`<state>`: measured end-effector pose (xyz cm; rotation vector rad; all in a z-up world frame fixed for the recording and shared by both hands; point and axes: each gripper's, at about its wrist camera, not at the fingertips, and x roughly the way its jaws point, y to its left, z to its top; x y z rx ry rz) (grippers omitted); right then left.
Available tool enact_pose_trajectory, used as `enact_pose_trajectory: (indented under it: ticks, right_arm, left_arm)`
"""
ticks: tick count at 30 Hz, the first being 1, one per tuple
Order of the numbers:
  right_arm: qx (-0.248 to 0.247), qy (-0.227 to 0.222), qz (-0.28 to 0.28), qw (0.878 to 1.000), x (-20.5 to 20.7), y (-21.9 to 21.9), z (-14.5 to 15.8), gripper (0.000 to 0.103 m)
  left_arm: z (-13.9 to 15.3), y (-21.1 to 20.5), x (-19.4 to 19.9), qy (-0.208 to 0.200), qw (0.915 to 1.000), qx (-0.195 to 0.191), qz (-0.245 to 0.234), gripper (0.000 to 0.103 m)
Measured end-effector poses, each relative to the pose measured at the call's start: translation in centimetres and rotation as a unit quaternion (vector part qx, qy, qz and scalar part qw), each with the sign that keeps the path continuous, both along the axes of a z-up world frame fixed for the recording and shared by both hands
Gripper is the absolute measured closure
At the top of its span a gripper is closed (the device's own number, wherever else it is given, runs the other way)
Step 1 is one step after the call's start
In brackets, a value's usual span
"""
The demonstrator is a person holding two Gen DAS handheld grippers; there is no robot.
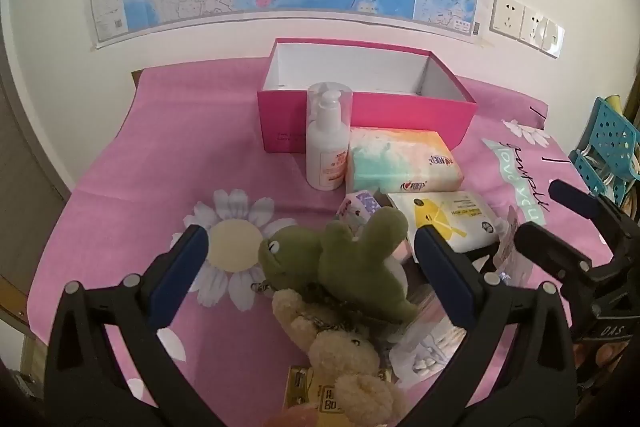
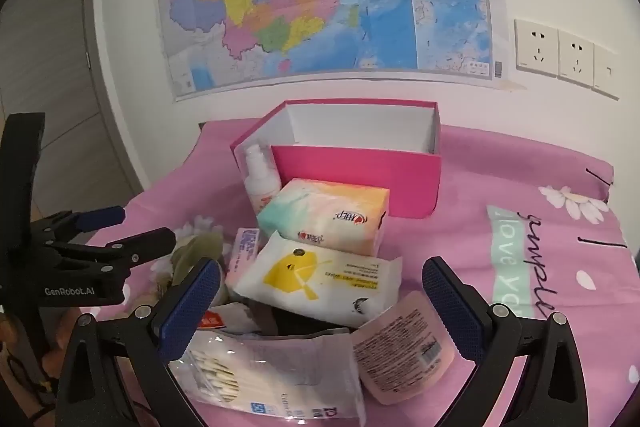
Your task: Organize soft objects
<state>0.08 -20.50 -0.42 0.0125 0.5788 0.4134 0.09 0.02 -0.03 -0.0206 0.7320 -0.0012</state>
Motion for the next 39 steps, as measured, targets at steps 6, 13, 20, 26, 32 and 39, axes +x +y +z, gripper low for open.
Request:
enact_pose_trajectory:
  ticks: [6, 13, 20, 26, 32, 39]
  right_arm:
    - [0.009, 0.002, 0.005, 1.0, -0.9, 0.9, -0.2, 0.0]
    - [0.021, -0.001, 0.008, 1.0, -1.3, 1.1, -0.4, 0.0]
    - [0.025, 0.005, 0.01, 1.0, -1.2, 1.3, -0.3, 0.0]
    - [0.026, 0.005, 0.013, 1.0, -1.2, 1.4, -0.4, 0.0]
    - [0.026, 0.004, 0.015, 1.0, -1.3, 1.5, -0.7, 0.0]
    - [0.029, 0.007, 0.016, 0.999, -1.4, 1.4, -0.8, 0.0]
  left_arm:
    - [0.2, 0.1, -0.3, 0.001, 1.0, 0.003, 0.003, 0.0]
    - [0.1, 0.2, -1.2, -0.005, 1.0, 0.002, 0.005, 0.0]
    - [-0.1, 0.3, -1.3, -0.007, 1.0, 0.002, 0.005, 0.0]
    - [-0.2, 0.4, -1.5, -0.008, 0.9999, 0.003, 0.006, 0.0]
    - [-0.2, 0.5, -1.6, -0.01, 0.9999, 0.003, 0.006, 0.0]
    - [-0.4, 0.4, -1.6, -0.01, 0.9999, 0.004, 0.006, 0.0]
